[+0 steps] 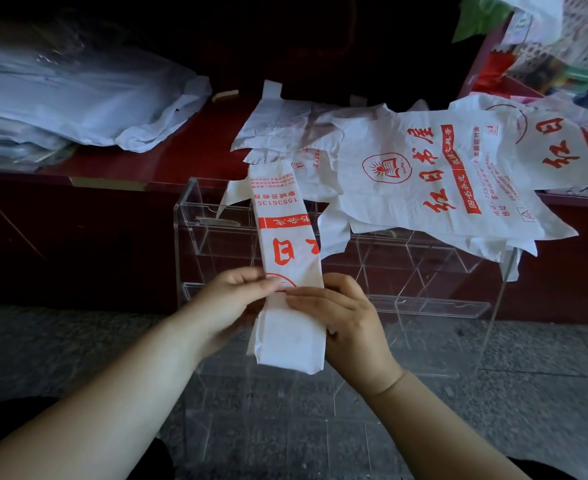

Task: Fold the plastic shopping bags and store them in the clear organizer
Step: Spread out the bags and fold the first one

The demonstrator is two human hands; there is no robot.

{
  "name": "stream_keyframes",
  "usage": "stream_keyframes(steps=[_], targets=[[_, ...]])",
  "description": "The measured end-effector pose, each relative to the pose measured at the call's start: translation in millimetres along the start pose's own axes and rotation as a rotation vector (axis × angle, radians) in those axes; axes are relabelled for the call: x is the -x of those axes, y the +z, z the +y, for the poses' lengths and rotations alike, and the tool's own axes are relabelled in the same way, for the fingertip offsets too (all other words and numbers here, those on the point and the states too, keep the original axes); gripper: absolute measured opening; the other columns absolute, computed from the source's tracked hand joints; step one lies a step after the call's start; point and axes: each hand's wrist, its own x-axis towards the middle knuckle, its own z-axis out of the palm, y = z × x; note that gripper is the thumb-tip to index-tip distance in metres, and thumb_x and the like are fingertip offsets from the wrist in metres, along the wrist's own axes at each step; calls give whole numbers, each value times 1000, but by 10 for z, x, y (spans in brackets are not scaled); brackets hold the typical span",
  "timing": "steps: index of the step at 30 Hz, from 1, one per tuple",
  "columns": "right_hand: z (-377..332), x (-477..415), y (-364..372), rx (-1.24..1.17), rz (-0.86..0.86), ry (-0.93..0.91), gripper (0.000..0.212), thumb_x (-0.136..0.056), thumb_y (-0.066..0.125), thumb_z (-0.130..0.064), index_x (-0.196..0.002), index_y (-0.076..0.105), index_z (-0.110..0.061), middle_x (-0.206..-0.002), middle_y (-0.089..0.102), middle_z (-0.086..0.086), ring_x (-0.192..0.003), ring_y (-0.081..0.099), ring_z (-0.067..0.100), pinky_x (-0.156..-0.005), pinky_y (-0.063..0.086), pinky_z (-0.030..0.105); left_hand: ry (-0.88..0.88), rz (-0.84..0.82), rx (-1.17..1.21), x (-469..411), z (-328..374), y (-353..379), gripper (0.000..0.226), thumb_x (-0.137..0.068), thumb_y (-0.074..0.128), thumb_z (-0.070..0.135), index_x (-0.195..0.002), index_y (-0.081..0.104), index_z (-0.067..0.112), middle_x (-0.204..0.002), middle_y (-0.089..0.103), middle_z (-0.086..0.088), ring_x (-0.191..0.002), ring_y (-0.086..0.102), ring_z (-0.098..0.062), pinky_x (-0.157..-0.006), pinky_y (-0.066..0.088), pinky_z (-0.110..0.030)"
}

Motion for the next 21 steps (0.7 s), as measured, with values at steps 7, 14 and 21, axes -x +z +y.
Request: stream_keyframes(steps=[7, 14, 21], targets=[[-170, -87, -85, -404, -15, 669, 22, -74, 52, -46, -83, 61, -28, -78, 65, -6, -79, 60, 19, -68, 51, 35, -30, -21, 8, 28, 0, 87, 23, -93, 40, 7, -87, 63, 7, -64, 71, -2, -56, 67, -11, -47, 53, -21], [-206, -224, -96, -524, 42, 825, 27, -86, 59, -6, -61, 50, -13, -49, 49, -11, -49, 41, 0, -50, 31, 13, 80, -86, -68, 39, -29, 73, 49, -68, 66, 56, -95, 64, 16, -86, 74, -3, -79, 70, -13, -62, 56, -24], [-284, -271, -67, -508, -114, 802, 26, -87, 59, -15, -62, 53, -18, -55, 53, -8, -55, 44, 2, -54, 36, 22, 178, 76, -78, 19, -56, 157, 9, -84, 56, 15, -84, 63, 20, -71, 72, 13, -71, 67, 2, -60, 50, -9]])
